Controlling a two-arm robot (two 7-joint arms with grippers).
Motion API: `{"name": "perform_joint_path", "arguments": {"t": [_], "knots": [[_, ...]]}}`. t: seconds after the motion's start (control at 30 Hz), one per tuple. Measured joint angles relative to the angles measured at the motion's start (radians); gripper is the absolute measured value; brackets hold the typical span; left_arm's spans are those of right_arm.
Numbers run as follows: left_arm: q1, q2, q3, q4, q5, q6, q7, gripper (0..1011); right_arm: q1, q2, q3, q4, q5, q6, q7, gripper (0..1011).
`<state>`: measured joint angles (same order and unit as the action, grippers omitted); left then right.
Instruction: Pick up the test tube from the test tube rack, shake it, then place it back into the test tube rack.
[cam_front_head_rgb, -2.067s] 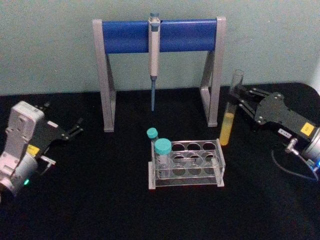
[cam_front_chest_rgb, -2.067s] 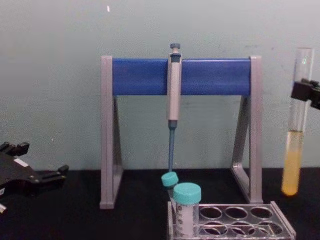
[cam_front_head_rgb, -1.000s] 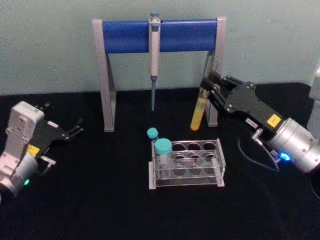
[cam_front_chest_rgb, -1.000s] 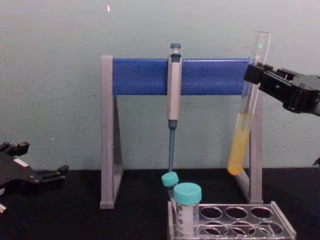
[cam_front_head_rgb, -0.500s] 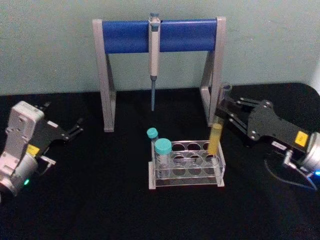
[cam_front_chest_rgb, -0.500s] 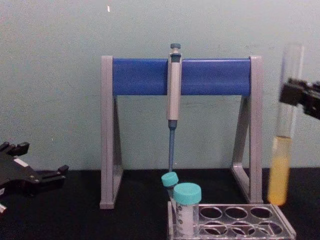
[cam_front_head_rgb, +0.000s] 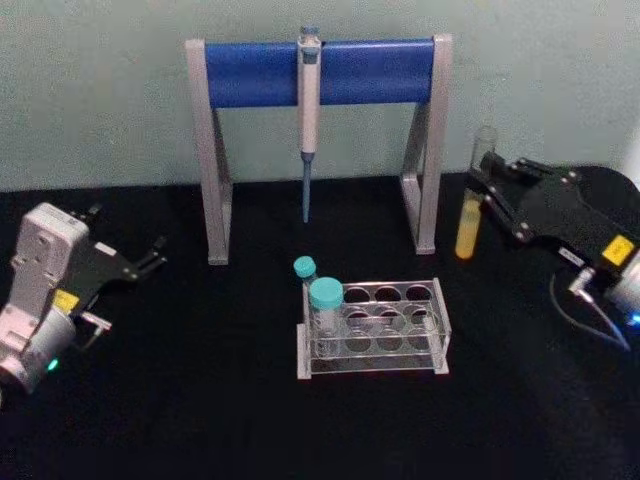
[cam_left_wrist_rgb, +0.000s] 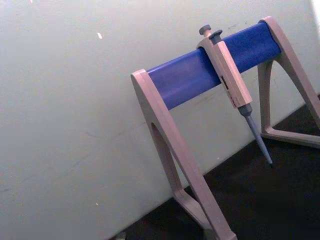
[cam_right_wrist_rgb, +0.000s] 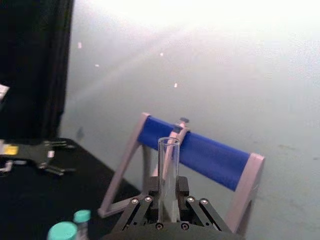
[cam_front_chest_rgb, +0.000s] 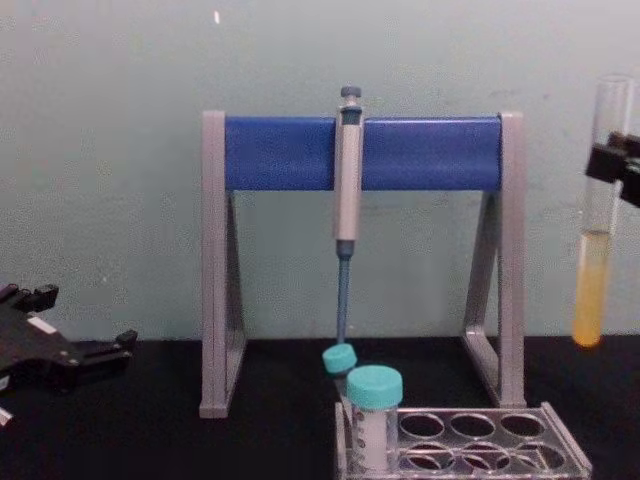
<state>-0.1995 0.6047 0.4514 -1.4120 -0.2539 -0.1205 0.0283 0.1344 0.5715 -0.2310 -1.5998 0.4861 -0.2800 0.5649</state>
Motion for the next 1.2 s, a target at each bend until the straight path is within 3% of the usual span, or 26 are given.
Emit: {"name": "perform_joint_path", "arguments": {"t": [0.1,0.23,0.4,0.5,0.63,0.8,0.9,1.2], "knots": [[0.000,0.000,0.000,0.000,0.000,0.000,0.000,1001,0.022,-0.036,-0.009,0.018,-0.032,-0.005,-0.027,214],[0.000,0.000,0.000,0.000,0.000,0.000,0.000,1001,0.047,-0.077,-0.017,0.040,-0.034,-0.012,-0.029,214],[0.000,0.000,0.000,0.000,0.000,0.000,0.000,1001,0.066,-0.108,-0.025,0.054,0.018,-0.016,0.015,214],[0.000,0.000,0.000,0.000,0.000,0.000,0.000,1002,0.074,-0.118,-0.038,0.059,0.071,-0.011,0.065,214],[0.000,0.000,0.000,0.000,0.000,0.000,0.000,1001,0.075,-0.115,-0.050,0.060,0.105,-0.003,0.102,214],[0.000,0.000,0.000,0.000,0.000,0.000,0.000,1002,0.070,-0.086,-0.067,0.057,0.185,0.011,0.186,214],[0.000,0.000,0.000,0.000,0.000,0.000,0.000,1002,0.062,-0.069,-0.069,0.055,0.202,0.011,0.207,214],[0.000,0.000,0.000,0.000,0.000,0.000,0.000,1001,0.031,-0.027,-0.068,0.062,0.186,-0.018,0.191,214]]}}
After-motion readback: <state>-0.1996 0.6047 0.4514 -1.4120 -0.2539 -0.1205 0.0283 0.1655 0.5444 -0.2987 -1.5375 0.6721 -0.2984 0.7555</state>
